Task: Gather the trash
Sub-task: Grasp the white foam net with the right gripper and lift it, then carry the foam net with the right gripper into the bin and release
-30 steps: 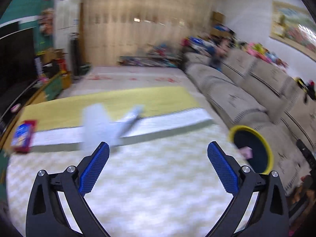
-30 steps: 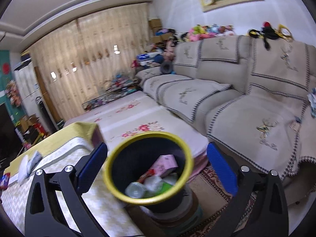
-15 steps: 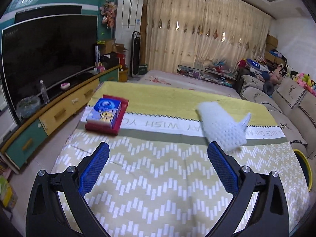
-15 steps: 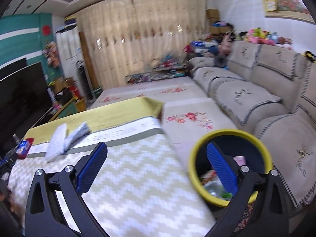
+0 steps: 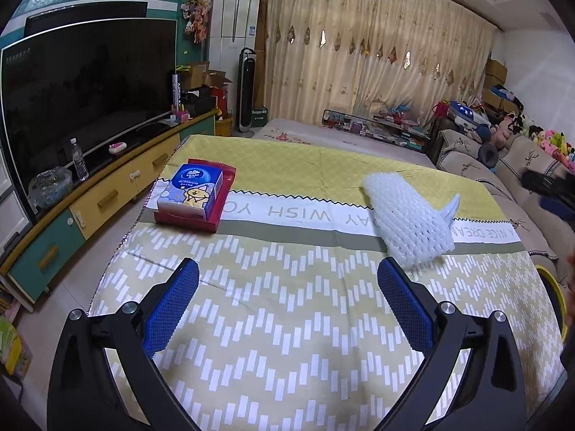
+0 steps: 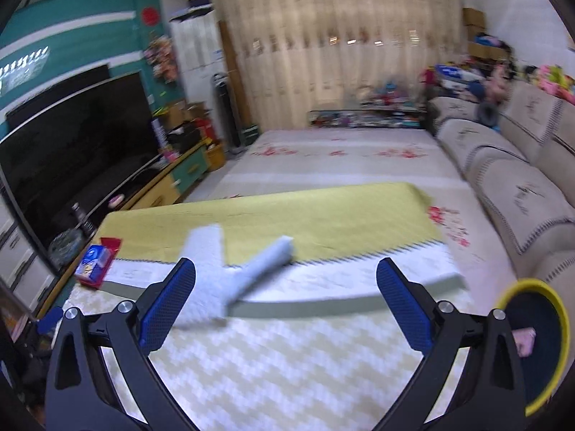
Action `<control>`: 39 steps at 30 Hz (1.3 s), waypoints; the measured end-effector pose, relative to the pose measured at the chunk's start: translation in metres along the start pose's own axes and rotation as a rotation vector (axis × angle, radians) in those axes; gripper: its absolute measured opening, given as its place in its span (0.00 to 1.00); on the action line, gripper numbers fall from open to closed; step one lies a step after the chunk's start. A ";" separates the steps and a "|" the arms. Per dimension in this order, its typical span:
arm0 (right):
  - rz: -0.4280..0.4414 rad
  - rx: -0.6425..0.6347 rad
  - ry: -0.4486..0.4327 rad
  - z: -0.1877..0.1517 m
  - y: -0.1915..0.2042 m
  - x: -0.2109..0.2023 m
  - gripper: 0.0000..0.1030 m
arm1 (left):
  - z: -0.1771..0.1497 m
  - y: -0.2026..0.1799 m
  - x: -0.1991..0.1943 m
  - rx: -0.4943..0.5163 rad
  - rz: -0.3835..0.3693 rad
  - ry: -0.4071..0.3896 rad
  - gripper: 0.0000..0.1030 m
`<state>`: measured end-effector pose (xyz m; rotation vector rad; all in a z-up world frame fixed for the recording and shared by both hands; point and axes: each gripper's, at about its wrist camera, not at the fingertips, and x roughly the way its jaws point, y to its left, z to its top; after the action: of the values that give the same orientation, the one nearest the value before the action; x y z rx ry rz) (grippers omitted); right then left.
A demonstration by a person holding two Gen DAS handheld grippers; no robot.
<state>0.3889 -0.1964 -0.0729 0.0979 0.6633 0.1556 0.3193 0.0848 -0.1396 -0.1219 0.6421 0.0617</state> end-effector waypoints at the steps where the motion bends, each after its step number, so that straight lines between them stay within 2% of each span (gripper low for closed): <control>1: 0.023 -0.019 0.028 0.005 0.010 0.012 0.93 | 0.000 -0.001 -0.001 0.002 0.002 0.001 0.95; 5: 0.068 -0.064 0.136 0.018 0.041 0.057 0.93 | -0.003 -0.005 0.003 0.015 -0.001 0.020 0.95; 8: 0.072 -0.102 0.188 0.020 0.062 0.086 0.93 | -0.004 -0.009 0.004 0.025 -0.011 0.029 0.95; 20: 0.021 -0.183 0.322 -0.001 0.096 0.145 0.91 | -0.007 -0.015 0.008 0.035 -0.026 0.047 0.95; 25: 0.042 -0.185 0.365 -0.009 0.098 0.154 0.59 | -0.006 -0.015 0.010 0.037 -0.028 0.051 0.95; 26: 0.045 -0.180 0.359 -0.010 0.097 0.153 0.58 | -0.006 -0.015 0.011 0.036 -0.028 0.051 0.95; 28: 0.048 -0.180 0.344 -0.010 0.097 0.150 0.44 | -0.006 -0.015 0.011 0.036 -0.029 0.052 0.95; 31: 0.061 -0.172 0.310 -0.008 0.097 0.137 0.29 | -0.006 -0.015 0.011 0.037 -0.030 0.055 0.95; 33: 0.069 -0.169 0.267 -0.006 0.093 0.122 0.25 | -0.007 -0.014 0.013 0.037 -0.030 0.057 0.95; 39: 0.119 -0.147 0.158 0.002 0.077 0.064 0.24 | -0.008 -0.014 0.015 0.036 -0.031 0.060 0.95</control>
<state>0.4312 -0.1095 -0.0996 -0.0171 0.8021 0.3286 0.3282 0.0706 -0.1537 -0.0988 0.7009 0.0169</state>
